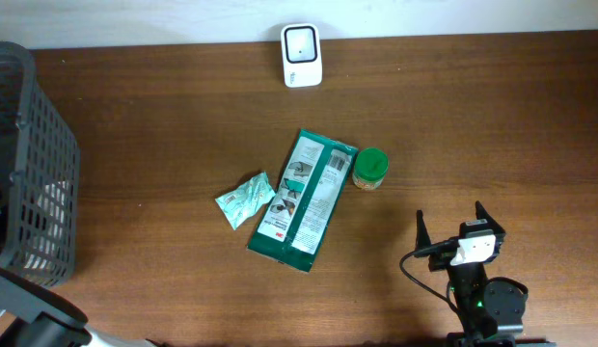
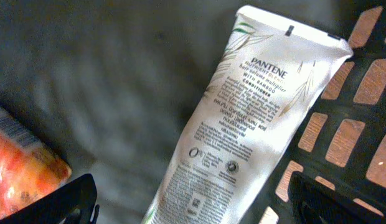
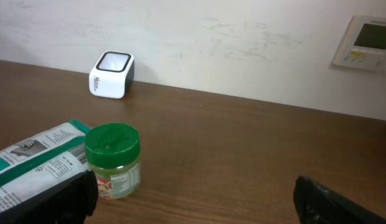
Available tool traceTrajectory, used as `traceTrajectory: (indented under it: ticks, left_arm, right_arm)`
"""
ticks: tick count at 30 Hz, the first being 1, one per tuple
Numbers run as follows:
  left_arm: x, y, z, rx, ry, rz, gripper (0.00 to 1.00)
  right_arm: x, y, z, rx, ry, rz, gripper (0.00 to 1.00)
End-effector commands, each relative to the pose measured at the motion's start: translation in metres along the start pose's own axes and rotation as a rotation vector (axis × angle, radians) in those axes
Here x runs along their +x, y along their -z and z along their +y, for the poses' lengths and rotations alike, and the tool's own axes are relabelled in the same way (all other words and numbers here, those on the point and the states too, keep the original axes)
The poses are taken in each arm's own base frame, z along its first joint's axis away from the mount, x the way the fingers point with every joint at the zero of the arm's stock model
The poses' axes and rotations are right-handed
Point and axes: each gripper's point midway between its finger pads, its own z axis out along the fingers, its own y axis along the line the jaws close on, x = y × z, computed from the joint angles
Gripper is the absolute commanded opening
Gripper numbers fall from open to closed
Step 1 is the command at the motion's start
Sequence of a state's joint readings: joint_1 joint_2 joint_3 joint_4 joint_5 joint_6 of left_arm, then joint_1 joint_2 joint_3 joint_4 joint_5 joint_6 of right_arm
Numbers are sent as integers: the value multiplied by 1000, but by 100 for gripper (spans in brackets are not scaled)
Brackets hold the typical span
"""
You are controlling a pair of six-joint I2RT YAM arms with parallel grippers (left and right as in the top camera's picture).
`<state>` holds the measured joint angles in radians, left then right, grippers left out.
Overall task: Scan the item barcode
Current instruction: 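Grasp the white conditioner tube in the basket with the left gripper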
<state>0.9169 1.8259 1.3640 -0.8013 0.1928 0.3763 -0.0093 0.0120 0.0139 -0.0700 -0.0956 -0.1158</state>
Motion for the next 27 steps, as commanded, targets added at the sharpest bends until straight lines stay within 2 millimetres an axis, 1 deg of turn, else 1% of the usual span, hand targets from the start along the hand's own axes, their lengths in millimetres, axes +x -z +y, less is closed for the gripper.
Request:
traceTrajectory:
  ticks: [1, 2, 3, 4, 6, 8, 9, 10, 11, 13, 16, 18, 21, 22, 24, 26, 27]
  left_arm:
    - [7, -8, -11, 49, -113, -9, 91]
    - [10, -13, -11, 50, -113, -6, 86]
    - [12, -16, -12, 52, -112, -1, 84]
    - [14, -20, -12, 55, -110, 5, 84]
    - [22, -34, -12, 67, -104, 29, 84]
    - [30, -50, -12, 83, -95, 65, 75]
    - [31, -52, -12, 85, -94, 70, 70]
    - [31, -54, -11, 86, -94, 69, 59]
    - [30, -54, -11, 83, -95, 64, 52]
    - [28, -54, -10, 80, -96, 58, 50]
    - [26, -54, -9, 77, -98, 51, 24]
    - [19, -50, -8, 72, -90, 41, 13]
    - [-11, -25, -2, 53, 3, 0, 4]
    - [-30, -1, -2, 63, 26, -31, 2]
    - [-58, 33, -10, 108, 26, -94, 2]
    - [-90, 80, -18, 144, 57, -185, 3]
    - [-101, 100, -23, 158, 46, -225, 3]
  right_arm:
    - [3, 0, 1, -5, 0, 3, 98]
    - [3, 0, 1, -5, 0, 3, 98]
    - [3, 0, 1, -5, 0, 3, 98]
    - [3, 0, 1, -5, 0, 3, 98]
    - [3, 0, 1, -5, 0, 3, 98]
    - [3, 0, 1, -5, 0, 3, 98]
    - [3, 0, 1, -5, 0, 3, 98]
    - [3, 0, 1, -5, 0, 3, 98]
    - [3, 0, 1, -5, 0, 3, 98]
    - [3, 0, 1, -5, 0, 3, 98]
    - [3, 0, 1, -5, 0, 3, 98]
    - [3, 0, 1, -5, 0, 3, 98]
    - [3, 0, 1, -5, 0, 3, 98]
    - [3, 0, 1, -5, 0, 3, 98]
    - [3, 0, 1, -5, 0, 3, 98]
    - [3, 0, 1, -5, 0, 3, 98]
    - [3, 0, 1, -5, 0, 3, 98]
